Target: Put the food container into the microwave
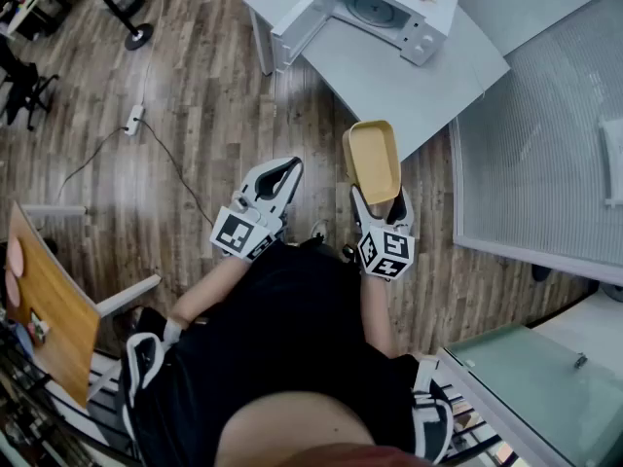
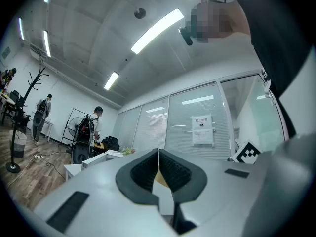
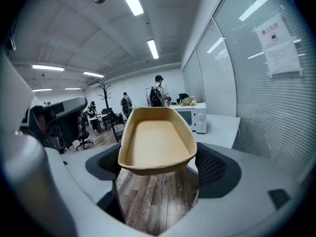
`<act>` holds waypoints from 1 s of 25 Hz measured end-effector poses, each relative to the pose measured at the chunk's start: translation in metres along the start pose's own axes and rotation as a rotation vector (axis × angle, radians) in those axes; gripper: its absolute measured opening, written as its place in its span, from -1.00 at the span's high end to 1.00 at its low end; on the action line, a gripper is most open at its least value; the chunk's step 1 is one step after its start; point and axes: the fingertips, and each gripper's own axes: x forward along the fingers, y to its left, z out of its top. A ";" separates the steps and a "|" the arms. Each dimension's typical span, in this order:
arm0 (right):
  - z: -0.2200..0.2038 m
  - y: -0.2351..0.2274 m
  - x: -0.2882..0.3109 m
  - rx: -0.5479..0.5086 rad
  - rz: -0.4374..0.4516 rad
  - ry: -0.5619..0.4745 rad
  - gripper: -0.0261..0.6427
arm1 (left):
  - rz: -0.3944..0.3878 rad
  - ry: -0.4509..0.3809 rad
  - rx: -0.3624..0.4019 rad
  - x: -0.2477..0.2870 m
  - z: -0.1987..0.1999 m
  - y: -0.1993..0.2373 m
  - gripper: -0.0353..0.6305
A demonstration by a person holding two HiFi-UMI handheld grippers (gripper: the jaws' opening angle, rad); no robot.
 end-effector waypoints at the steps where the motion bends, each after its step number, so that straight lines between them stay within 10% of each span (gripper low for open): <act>1: 0.000 0.001 0.001 0.000 0.000 -0.002 -0.48 | 0.000 -0.001 -0.001 -0.001 -0.002 0.001 0.82; 25: 0.008 0.035 0.040 0.044 -0.027 0.015 -0.48 | -0.019 -0.002 -0.076 -0.014 0.001 0.062 0.82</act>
